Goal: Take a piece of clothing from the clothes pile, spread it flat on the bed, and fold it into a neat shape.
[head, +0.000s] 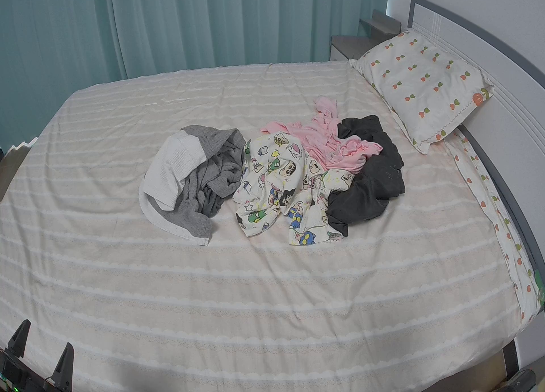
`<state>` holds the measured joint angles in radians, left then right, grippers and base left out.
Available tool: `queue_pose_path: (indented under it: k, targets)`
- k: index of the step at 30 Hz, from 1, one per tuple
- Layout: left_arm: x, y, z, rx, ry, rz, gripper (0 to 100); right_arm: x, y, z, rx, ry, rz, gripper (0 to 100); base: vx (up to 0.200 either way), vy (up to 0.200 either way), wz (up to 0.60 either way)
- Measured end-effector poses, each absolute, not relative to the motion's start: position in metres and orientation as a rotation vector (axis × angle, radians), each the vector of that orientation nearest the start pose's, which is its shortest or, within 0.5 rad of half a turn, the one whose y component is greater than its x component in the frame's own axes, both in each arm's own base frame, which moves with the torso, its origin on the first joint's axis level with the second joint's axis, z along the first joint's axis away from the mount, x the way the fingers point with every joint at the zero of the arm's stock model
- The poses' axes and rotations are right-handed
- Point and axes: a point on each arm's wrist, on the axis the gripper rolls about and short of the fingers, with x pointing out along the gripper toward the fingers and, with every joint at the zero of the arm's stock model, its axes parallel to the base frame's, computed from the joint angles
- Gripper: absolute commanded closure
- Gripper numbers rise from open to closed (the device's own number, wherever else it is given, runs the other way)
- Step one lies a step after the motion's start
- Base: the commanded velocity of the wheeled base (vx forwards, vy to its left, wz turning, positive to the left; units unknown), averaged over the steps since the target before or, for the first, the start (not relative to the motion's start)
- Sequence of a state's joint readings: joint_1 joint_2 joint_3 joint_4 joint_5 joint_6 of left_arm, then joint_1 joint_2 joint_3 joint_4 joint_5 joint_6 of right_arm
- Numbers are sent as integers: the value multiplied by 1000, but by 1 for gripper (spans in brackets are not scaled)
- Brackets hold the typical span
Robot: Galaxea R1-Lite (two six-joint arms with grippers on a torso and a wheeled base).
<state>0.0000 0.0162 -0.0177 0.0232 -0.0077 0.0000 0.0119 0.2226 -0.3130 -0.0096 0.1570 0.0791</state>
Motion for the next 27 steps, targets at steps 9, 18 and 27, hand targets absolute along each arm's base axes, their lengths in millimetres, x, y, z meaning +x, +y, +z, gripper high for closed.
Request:
queue_pose_path:
  k: [9, 18, 27]
  targets:
    - [-23, 0, 78, 0, 22, -8, 0, -6, 4, 183, 131, -30, 240, 0, 0, 0, 0]
    - [-23, 0, 78, 0, 22, -8, 0, 71, 15, 220, 271, 170, 349, 0, 0, 0, 0]
    - [-23, 0, 78, 0, 22, -8, 0, 173, 47, 230, 377, 371, 363, 0, 0, 0, 0]
